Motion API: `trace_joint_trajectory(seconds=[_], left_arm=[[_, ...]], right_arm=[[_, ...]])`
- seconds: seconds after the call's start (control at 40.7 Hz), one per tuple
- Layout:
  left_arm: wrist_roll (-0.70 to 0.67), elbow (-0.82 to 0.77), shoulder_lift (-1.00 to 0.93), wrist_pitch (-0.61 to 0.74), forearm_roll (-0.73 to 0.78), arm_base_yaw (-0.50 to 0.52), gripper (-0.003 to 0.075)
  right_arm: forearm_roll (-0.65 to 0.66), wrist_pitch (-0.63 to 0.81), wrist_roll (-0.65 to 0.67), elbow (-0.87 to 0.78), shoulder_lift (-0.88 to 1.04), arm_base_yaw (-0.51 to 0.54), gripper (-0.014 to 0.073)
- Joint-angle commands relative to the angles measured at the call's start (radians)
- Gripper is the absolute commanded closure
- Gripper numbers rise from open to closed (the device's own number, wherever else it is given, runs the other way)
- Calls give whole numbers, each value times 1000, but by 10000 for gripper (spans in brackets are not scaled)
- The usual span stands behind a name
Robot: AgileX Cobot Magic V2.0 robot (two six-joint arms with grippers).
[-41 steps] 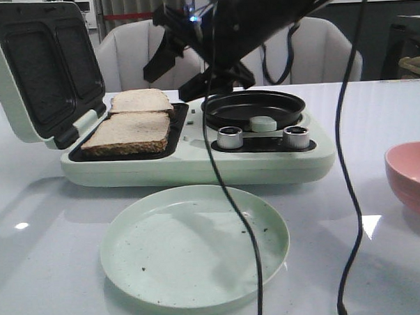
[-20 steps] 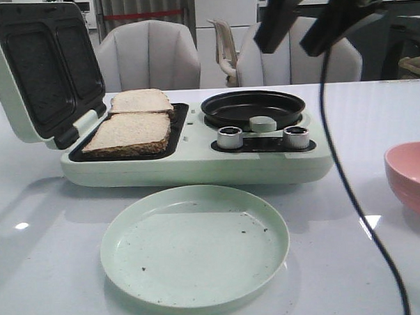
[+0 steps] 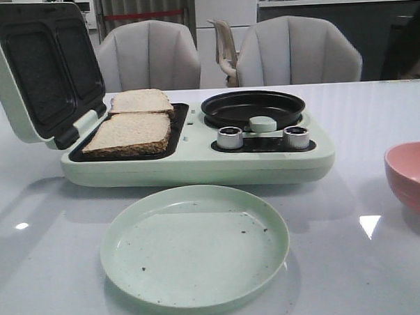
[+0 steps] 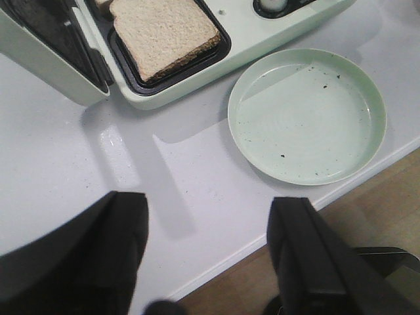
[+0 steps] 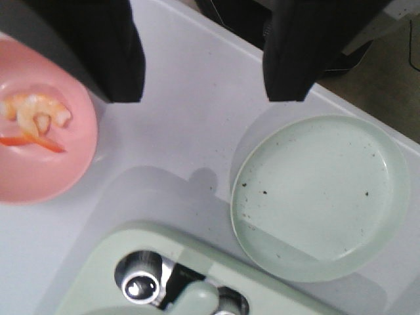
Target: Make breakfast with bread and shrimp
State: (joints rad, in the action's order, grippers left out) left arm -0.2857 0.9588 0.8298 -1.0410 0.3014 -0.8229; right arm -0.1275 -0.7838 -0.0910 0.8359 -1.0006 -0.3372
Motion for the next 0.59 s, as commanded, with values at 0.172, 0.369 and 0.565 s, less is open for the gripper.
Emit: trace_joint_trajectory(seconds=[0.172, 0.369, 0.565], left_arm=[[-7, 31, 16, 30, 13, -6, 267], [-7, 95, 122, -111, 86, 35, 364], [-2, 136, 227, -103, 141, 216, 629]], right_arm=[[29, -58, 32, 1, 73, 5, 90], [26, -88, 32, 1, 70, 5, 90], [26, -88, 32, 1, 70, 5, 90]])
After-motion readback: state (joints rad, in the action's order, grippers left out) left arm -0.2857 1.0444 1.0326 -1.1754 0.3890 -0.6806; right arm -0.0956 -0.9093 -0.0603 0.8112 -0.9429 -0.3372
